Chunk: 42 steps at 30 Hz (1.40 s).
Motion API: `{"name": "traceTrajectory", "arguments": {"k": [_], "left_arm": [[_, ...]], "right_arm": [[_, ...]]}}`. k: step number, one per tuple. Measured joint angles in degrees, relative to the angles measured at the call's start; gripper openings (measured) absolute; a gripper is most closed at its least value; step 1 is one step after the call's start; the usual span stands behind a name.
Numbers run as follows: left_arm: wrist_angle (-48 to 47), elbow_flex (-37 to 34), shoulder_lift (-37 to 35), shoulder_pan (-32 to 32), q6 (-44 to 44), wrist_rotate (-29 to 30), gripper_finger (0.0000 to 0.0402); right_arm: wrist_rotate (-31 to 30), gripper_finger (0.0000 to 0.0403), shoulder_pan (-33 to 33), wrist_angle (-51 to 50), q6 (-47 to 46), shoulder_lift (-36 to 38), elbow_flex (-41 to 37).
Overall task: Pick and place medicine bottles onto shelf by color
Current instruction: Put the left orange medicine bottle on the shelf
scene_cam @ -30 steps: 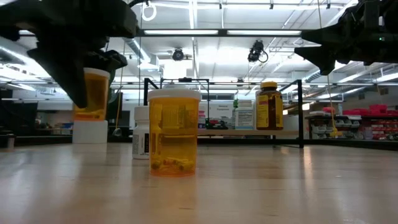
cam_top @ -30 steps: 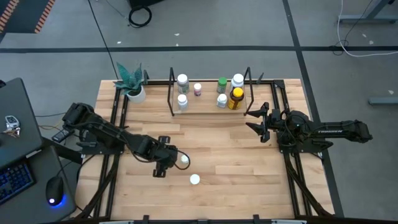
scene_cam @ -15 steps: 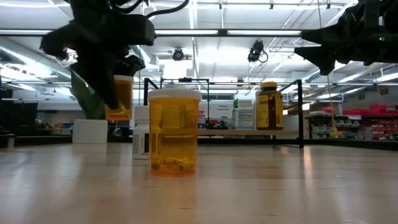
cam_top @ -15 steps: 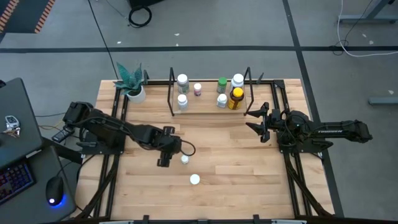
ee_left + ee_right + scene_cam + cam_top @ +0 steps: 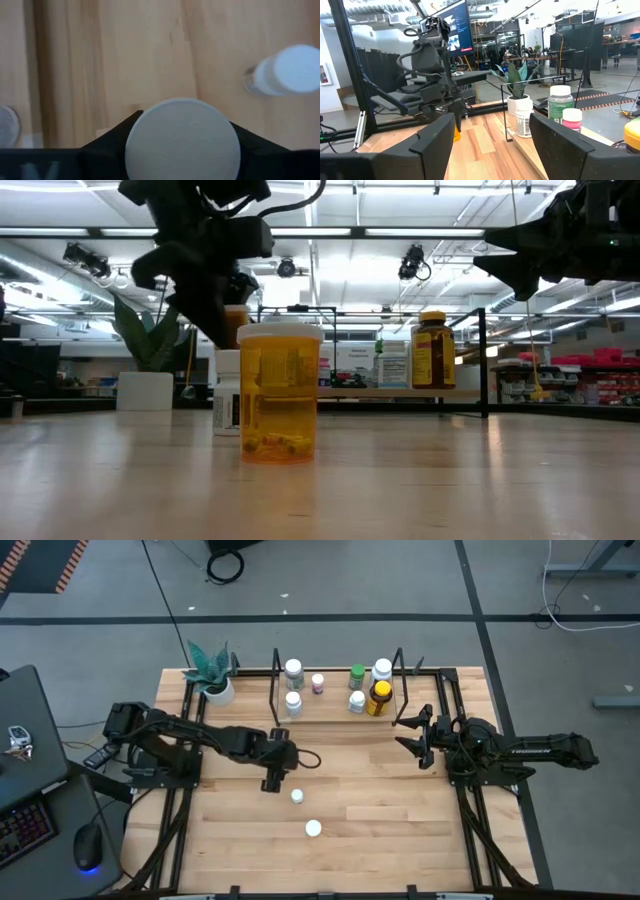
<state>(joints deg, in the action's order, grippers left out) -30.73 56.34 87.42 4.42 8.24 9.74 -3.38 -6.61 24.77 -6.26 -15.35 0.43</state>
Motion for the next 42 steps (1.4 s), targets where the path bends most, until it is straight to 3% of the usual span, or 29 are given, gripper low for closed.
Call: {"name": "traceTrajectory", "arguments": {"k": [8,29,42], "left_arm": [[5.8,0.0,0.0,-4.0,2.1,-4.0,0.0199],[24.3,0.1,0.1,-10.7,6.0,-5.3,0.0201],[22.9,11.1,7.6,-15.8,11.1,-6.1,0.0201]], "right_arm": [[0.0,0.0265,0.0,0.0,0.0,0.0,0.0],[0.0,0.0265,0.0,0.0,0.0,0.0,0.0],[0.0,0.0265,0.0,0.0,0.0,-0.1,0.0]]}}
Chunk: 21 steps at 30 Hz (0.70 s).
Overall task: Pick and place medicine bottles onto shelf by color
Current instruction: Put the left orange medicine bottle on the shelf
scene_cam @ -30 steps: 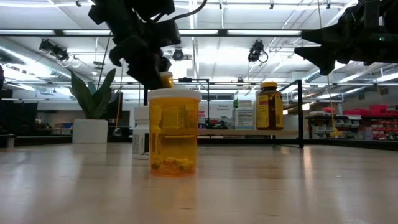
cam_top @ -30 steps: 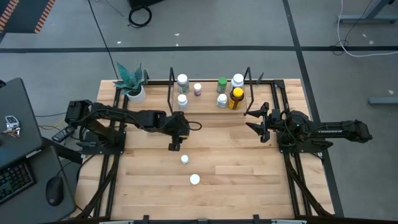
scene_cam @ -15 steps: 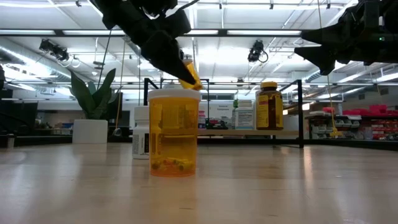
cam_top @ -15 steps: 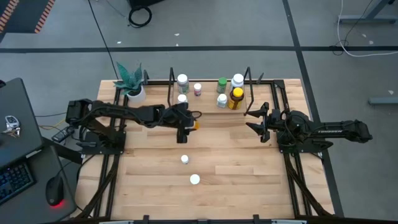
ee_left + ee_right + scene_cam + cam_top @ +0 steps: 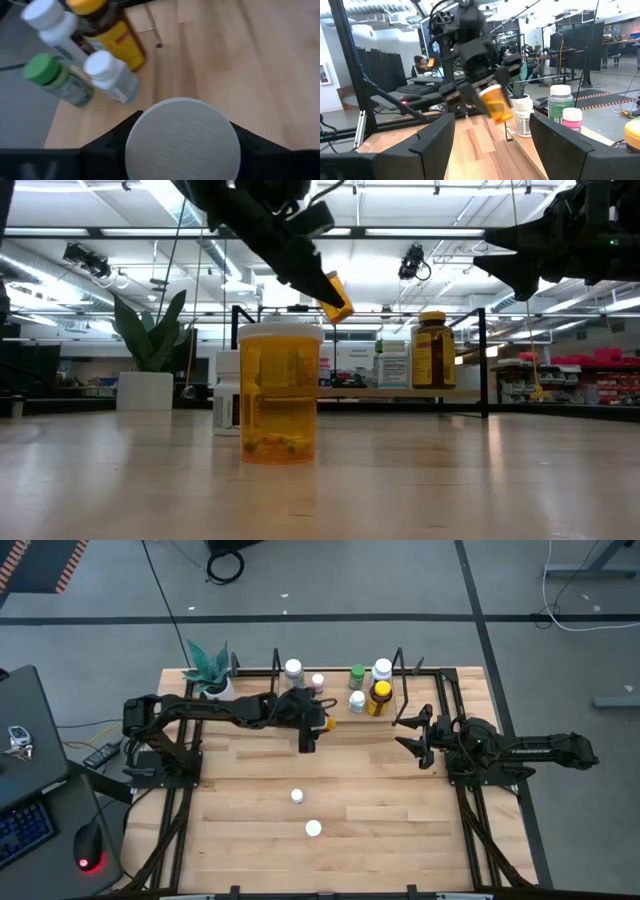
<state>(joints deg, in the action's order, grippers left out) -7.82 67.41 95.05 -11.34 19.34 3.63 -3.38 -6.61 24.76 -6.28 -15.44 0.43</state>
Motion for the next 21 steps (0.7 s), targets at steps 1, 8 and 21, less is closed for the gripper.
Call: {"name": "traceTrajectory", "arguments": {"k": [1,8,21], "left_arm": [[0.0,1.2,0.9,-0.5,0.1,-0.2,0.02],[-4.1,9.4,6.9,-4.3,1.5,-1.8,0.0201],[-12.7,21.7,18.7,-8.4,3.9,-2.6,0.0203]], "right_arm": [[0.0,0.0265,0.0,0.0,0.0,0.0,0.0],[0.0,0.0265,0.0,0.1,0.0,0.0,0.0],[0.0,0.0265,0.0,0.0,0.0,0.0,0.0]]}}
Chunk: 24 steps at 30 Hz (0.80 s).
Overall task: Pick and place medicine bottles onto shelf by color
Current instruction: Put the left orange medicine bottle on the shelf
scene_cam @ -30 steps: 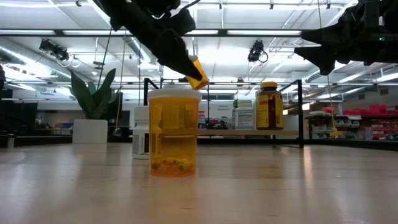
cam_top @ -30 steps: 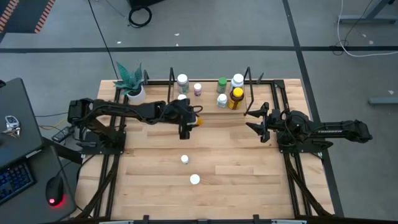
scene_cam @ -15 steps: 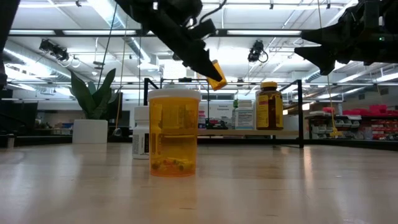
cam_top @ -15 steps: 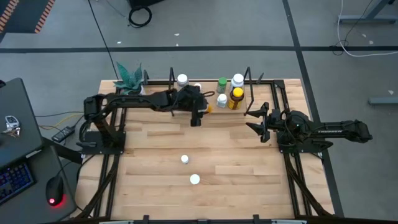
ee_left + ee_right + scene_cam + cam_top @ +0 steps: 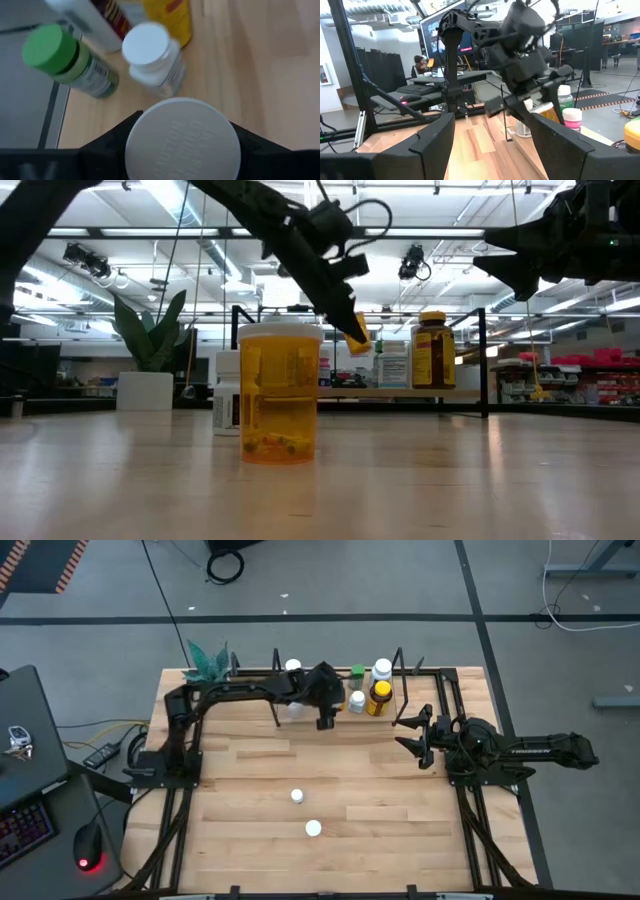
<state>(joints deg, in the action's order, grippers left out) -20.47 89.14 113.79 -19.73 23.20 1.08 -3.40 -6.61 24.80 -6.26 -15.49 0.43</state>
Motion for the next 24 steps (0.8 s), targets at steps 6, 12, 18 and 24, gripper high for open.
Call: {"name": "traceTrajectory", "arguments": {"k": [6,12,18,24], "left_arm": [[-1.5,2.6,3.2,-1.7,-0.6,-1.8,0.0197],[-3.0,5.1,5.7,-3.0,-2.0,-4.0,0.0202],[-6.1,5.5,6.9,-3.0,-3.8,-4.4,0.0197],[-8.3,5.6,7.0,-3.0,-4.6,-4.5,0.0202]], "right_arm": [[0.0,0.0265,0.0,0.0,0.0,0.0,0.0],[0.0,0.0265,0.0,0.0,0.0,0.0,0.0],[0.0,0.0265,0.0,0.0,0.0,0.0,0.0],[0.0,0.0265,0.0,0.0,0.0,0.0,0.0]]}}
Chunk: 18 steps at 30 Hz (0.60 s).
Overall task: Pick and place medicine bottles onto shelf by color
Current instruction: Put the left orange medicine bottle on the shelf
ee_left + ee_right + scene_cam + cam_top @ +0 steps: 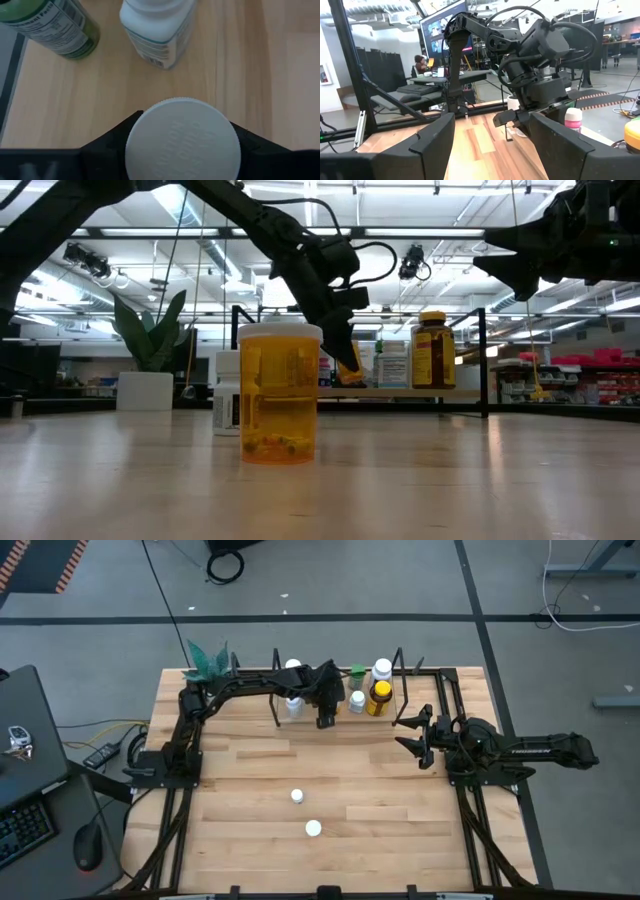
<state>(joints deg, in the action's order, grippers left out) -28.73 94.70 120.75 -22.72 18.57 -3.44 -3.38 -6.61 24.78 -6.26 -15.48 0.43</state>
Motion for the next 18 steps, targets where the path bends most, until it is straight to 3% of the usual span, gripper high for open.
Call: {"name": "traceTrajectory", "arguments": {"k": [18], "left_arm": [[-0.8,0.0,0.0,0.1,-1.5,0.1,0.0199]], "right_arm": [[0.0,0.0265,0.0,0.0,0.0,0.0,0.0]]}}
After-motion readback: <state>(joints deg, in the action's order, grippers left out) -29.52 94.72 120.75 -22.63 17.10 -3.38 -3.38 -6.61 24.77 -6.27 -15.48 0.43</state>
